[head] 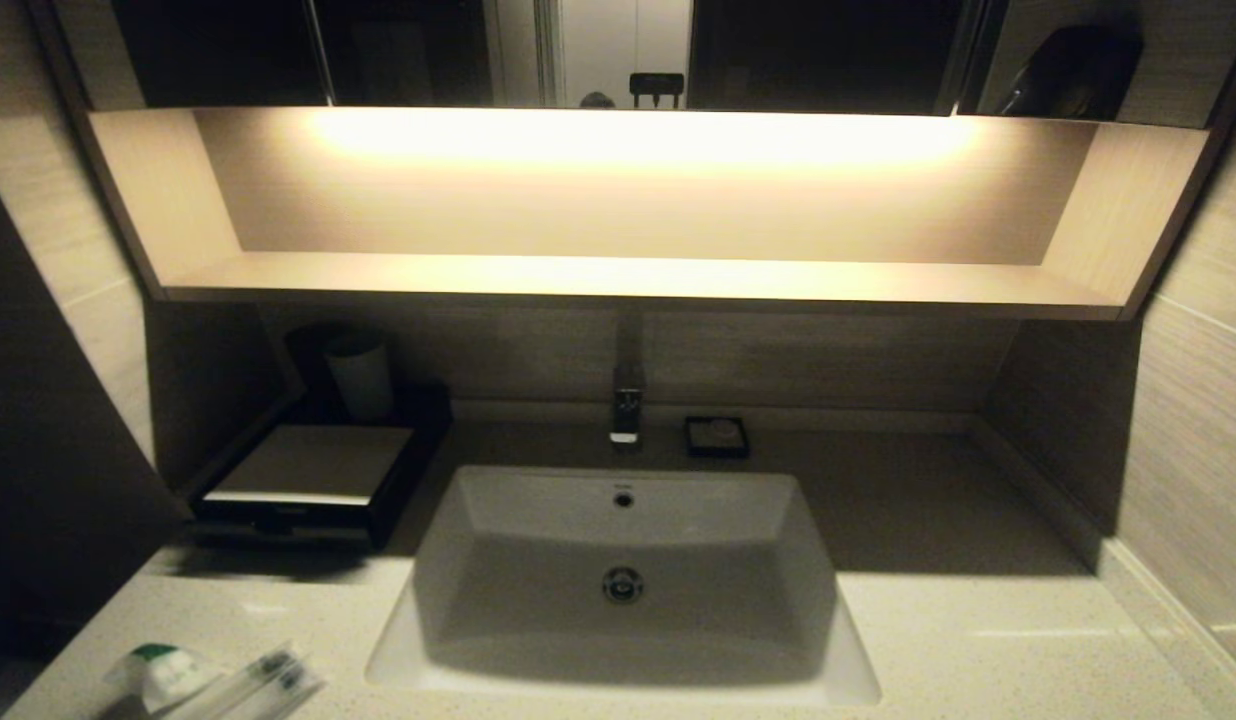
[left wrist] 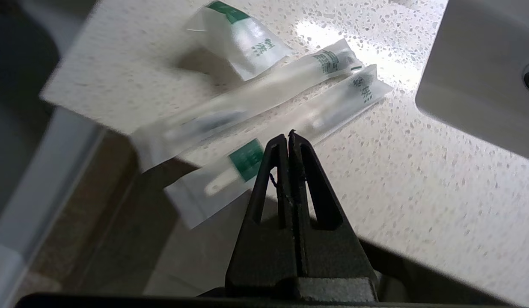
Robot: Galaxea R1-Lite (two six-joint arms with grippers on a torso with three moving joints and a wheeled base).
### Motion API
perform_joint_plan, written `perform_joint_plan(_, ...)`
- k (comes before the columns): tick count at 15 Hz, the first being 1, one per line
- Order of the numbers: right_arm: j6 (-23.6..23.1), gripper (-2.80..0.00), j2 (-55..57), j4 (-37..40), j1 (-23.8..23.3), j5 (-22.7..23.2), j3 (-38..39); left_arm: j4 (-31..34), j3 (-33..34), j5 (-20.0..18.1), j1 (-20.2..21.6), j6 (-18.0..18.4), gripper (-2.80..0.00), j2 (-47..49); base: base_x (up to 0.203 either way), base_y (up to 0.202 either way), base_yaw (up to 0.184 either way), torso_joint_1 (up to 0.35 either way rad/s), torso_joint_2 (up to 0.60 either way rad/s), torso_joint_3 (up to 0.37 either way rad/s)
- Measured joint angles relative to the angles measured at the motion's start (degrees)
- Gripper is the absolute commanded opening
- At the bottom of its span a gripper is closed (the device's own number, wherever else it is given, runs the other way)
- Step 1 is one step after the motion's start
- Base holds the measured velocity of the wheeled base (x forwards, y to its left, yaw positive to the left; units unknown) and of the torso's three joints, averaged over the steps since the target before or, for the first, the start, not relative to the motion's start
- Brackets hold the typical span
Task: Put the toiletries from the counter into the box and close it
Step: Open the drawer
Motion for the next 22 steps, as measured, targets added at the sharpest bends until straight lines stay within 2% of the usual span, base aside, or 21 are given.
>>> perform_joint_plan(4,0.0,-2.80,0.0,0.0,0.0,0.0,0.0,-13.2,-1.0,-0.8,0.2,-0.3,-2.80,14.9,0.000,0.000,0.000,0.000,0.00,0.000)
perform_joint_plan(6,0.0,-2.80,0.0,0.0,0.0,0.0,0.0,-21.9,-1.6,-1.0,1.0,1.0,-2.80,23.3,0.000,0.000,0.000,0.000,0.00,0.000)
perform_joint_plan(11,0.0,-2.80,0.0,0.0,0.0,0.0,0.0,-48.4,-5.3,-1.3,5.4,8.3,-2.80,45.1,0.000,0.000,0.000,0.000,0.00,0.000)
perform_joint_plan(14,0.0,-2.80,0.0,0.0,0.0,0.0,0.0,-63.0,-8.9,-3.3,7.7,12.0,-2.80,55.4,0.000,0.000,0.000,0.000,0.00,0.000)
perform_joint_plan(16,0.0,-2.80,0.0,0.0,0.0,0.0,0.0,-65.0,-11.2,-6.0,8.1,12.3,-2.80,59.1,0.000,0.000,0.000,0.000,0.00,0.000)
perform_joint_plan(22,0.0,-2.80,0.0,0.0,0.0,0.0,0.0,-62.7,-13.7,-10.7,8.1,11.9,-2.80,62.5,0.000,0.000,0.000,0.000,0.00,0.000)
